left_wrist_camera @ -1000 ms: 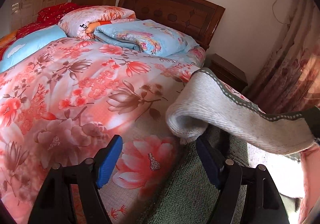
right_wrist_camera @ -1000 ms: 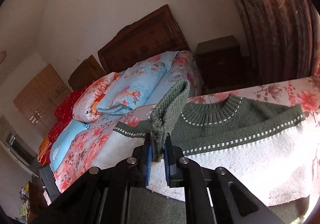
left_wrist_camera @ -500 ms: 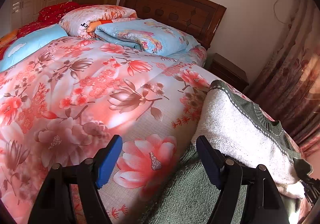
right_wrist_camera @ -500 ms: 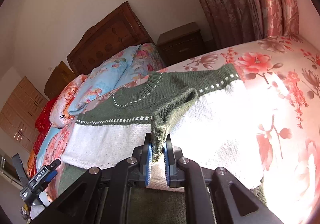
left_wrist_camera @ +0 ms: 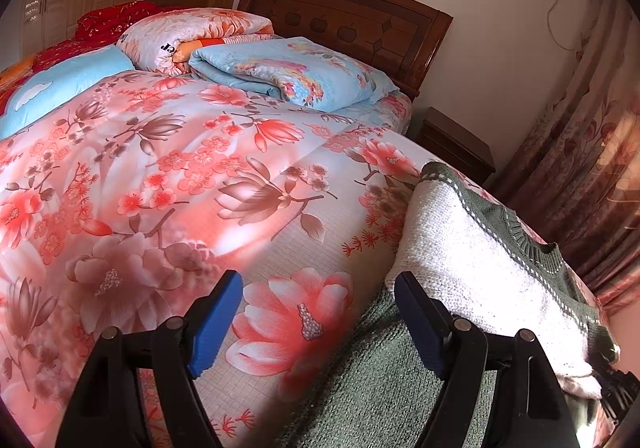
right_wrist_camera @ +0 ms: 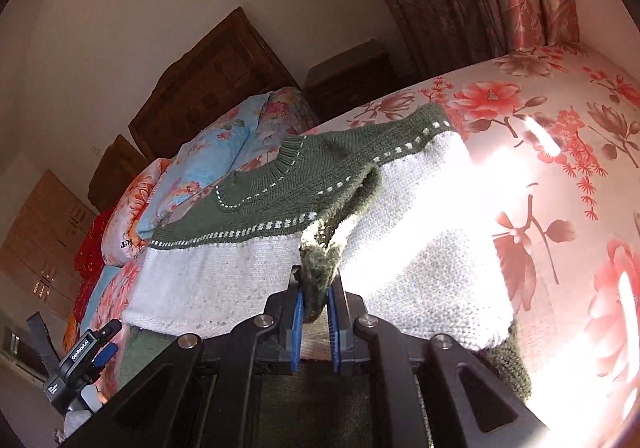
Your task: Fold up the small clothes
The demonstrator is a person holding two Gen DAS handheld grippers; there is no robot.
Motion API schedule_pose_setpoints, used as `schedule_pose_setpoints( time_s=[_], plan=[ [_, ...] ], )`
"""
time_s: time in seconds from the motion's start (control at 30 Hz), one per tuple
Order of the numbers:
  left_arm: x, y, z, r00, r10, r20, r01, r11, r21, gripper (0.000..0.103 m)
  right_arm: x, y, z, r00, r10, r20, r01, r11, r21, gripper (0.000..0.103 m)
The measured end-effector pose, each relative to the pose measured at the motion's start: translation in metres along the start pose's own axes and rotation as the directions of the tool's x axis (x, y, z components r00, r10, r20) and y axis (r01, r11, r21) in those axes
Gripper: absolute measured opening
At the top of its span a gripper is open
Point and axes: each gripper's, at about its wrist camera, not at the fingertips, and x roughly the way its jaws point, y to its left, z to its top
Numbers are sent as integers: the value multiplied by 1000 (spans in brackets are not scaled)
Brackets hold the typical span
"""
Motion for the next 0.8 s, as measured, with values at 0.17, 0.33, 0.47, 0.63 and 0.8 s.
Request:
schedule_pose_setpoints(
  time_s=[0.17,0.33,0.47,0.63,0.8],
  plan=[
    [0,0,0,1000,-2,0,2,1000,-1,103,3,-4,-4,998,-57,-35,57,998,-9,11],
    [-1,1,0,1000,-1,6,1,1000,-6,103,9,-12,-9,998,-60,-26,60,998,13,11],
    [-5,4,0,1000,-1,30,2,1000,-25,103,-5,-11,-12,996,-71,60,71,997,6,11],
    [-6,6,0,999,-2,36,3,999,-32,103,-4,-17,-10,995,-82,54,80,996,41,13],
    [-7,6,-1,999,-7,46,9,999,-35,103,-32,-18,-15,967,-168,190,153,984,89,19]
  ],
)
